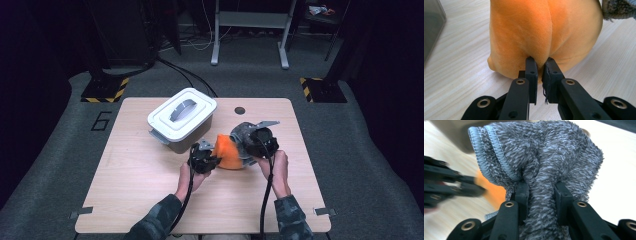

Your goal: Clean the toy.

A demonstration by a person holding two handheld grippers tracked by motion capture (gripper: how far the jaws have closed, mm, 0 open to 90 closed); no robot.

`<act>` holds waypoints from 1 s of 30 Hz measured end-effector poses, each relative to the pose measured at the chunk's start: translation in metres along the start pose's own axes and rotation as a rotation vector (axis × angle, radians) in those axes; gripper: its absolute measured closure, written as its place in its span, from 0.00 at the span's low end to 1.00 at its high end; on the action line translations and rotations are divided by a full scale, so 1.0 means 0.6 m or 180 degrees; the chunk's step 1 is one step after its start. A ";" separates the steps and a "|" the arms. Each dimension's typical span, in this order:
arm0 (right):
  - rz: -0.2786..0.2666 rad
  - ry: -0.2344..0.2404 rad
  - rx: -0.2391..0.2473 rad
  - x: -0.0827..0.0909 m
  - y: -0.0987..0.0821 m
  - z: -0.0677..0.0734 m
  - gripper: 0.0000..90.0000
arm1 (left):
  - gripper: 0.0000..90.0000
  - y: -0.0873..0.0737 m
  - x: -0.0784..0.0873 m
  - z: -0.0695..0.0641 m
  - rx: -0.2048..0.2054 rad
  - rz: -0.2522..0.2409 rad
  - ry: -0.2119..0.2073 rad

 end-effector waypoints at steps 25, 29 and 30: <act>0.0068 0.0118 0.0028 -0.036 -0.004 0.015 0.77 | 0.92 -0.001 -0.002 0.000 0.0022 0.0004 -0.0036; 0.0064 0.0105 -0.0151 -0.030 -0.021 -0.011 0.77 | 0.92 -0.001 -0.001 0.000 0.0011 0.0004 -0.0034; 0.0067 0.0108 -0.0221 -0.028 -0.026 -0.017 0.77 | 0.92 -0.001 -0.002 0.000 0.0029 -0.0003 -0.0032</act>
Point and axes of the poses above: each handheld gripper's, and its own axes: x roughly backward along the jaws, y roughly out of its top, z roughly to its left, the point moved 3 cm from there along -x, roughly forward along the jaws, and after that the axes turned 10 degrees about -z, right-handed, at the moved point
